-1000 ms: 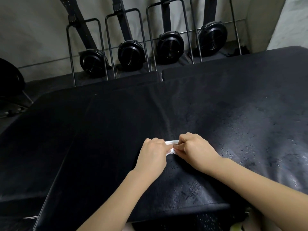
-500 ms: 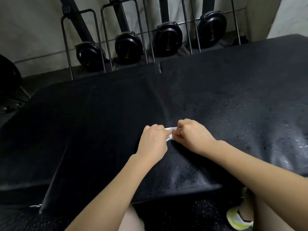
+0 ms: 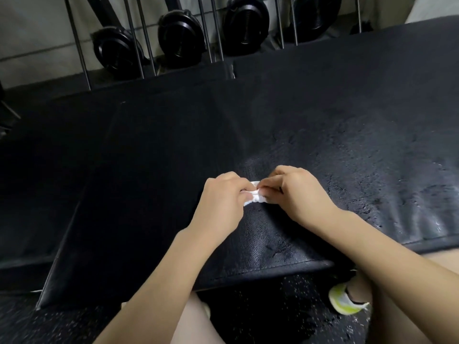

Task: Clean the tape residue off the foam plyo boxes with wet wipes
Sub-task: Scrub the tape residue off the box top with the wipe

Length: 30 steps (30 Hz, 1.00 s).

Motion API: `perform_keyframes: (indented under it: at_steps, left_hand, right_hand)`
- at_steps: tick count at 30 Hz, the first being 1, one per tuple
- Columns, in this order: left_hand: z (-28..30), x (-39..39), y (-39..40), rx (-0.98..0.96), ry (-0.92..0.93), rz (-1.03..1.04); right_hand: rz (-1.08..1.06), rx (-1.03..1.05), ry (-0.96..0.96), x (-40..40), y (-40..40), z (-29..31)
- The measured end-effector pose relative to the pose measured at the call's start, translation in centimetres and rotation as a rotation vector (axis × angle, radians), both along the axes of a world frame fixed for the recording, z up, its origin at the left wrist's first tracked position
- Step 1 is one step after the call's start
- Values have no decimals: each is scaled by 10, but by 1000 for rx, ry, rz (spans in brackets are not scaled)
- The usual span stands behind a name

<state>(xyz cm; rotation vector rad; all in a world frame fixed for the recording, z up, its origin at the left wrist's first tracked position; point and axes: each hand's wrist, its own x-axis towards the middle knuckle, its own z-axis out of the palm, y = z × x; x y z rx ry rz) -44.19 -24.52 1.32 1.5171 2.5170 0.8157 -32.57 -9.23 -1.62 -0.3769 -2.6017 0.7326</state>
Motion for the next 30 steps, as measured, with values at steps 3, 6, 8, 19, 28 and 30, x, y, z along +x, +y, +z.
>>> perform_keyframes:
  at_steps: [3, 6, 8, 19, 28, 30]
  left_hand:
    - [-5, 16, -18, -1, 3, -4]
    - [-8, 34, -38, 63, 17, -62]
    - [-7, 40, -40, 72, 36, -86]
    - [20, 49, -20, -153, 140, -23]
    - [-3, 55, -32, -5, 192, -7]
    - [-1, 48, -23, -7, 204, 22]
  right_hand:
    - [30, 48, 62, 20, -10, 1]
    - [62, 83, 96, 50, -24, -7]
    - [72, 88, 101, 60, -30, -13]
    - [-54, 83, 67, 36, -29, -9]
    - [-3, 78, 84, 56, -36, -21]
    - [-41, 93, 109, 44, -34, -18]
